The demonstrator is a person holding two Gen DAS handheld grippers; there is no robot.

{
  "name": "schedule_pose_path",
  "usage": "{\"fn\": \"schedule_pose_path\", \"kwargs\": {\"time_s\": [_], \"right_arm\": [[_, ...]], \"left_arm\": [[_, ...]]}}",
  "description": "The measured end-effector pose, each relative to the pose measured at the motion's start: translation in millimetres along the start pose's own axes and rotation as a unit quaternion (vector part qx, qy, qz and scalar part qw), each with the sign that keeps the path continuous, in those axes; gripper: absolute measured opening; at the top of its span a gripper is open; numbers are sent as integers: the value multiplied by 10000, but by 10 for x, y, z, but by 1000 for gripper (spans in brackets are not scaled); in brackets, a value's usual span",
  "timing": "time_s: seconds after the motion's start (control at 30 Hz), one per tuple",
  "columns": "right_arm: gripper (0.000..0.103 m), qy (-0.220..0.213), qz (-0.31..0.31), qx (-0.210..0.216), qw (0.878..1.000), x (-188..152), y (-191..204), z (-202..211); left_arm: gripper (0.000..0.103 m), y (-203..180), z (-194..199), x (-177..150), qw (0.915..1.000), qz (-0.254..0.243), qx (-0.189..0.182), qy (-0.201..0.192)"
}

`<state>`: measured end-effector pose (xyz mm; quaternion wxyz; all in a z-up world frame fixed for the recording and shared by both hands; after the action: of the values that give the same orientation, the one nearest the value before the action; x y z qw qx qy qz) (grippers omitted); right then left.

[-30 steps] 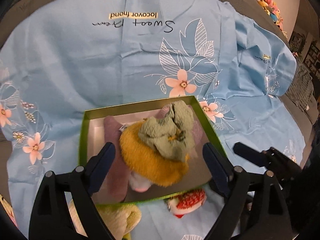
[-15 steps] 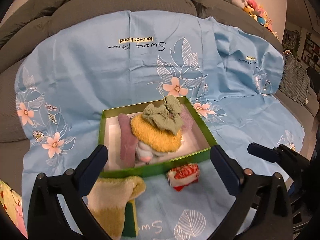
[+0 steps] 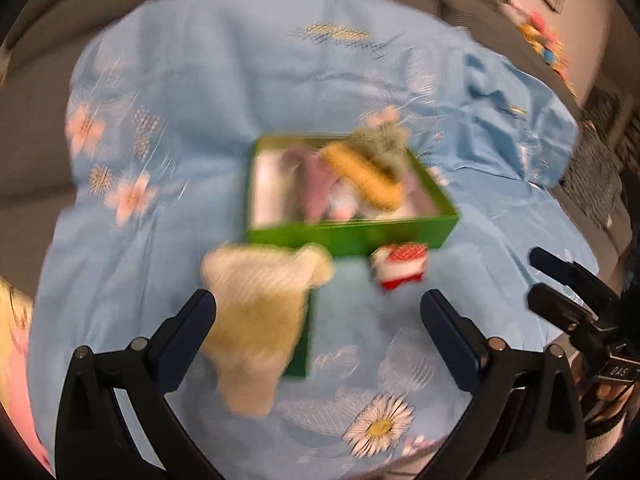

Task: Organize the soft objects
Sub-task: 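Move both grippers to the cream towel lying on the green sponge, then grasp the cream towel with the left gripper while the right gripper grasps its other edge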

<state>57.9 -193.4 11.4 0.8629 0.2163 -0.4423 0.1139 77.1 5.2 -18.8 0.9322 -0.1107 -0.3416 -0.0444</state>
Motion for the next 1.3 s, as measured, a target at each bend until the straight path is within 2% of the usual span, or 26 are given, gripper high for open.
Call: {"fn": "schedule_pose_path", "kwargs": {"time_s": [0.13, 0.2, 0.3, 0.6, 0.7, 0.93, 1.13, 1.2, 1.3], "right_arm": [[83, 216, 187, -32, 9996, -207, 72, -74], [83, 351, 187, 20, 9992, -331, 105, -148], [83, 513, 54, 139, 9986, -465, 138, -256], [83, 792, -766, 817, 9905, -615, 275, -547], [83, 887, -969, 1000, 9863, -628, 324, -671], [83, 1142, -1394, 1209, 9762, -594, 341, -1031], [83, 1261, -1627, 1469, 9675, -372, 427, -1403], [83, 1317, -1717, 1446, 9655, -301, 419, -1553], [83, 1480, -1894, 1441, 9599, -249, 409, -1776]], "left_arm": [[102, 437, 76, -215, 9975, 701, 73, 80], [102, 561, 102, -320, 9961, 869, 97, 126], [102, 594, 82, -455, 9961, 846, 149, 212], [102, 410, -246, -724, 9956, 665, -251, 613], [102, 442, -350, -750, 9953, 659, -169, 694], [100, 491, -489, -676, 9954, 630, -255, 669], [87, 497, -588, -607, 9961, 530, -224, 673], [73, 515, -611, -601, 9957, 578, -265, 679], [62, 538, -661, -608, 9951, 580, -269, 759]]}}
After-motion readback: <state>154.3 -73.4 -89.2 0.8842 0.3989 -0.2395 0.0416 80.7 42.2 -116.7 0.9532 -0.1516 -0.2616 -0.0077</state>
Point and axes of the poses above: each gripper's, at about its wrist camera, not at the fingertips, and z roughly against the way its jaws point, y to its left, x to its top, the point moved 8 cm from there along -z, roughly the way its jaws point
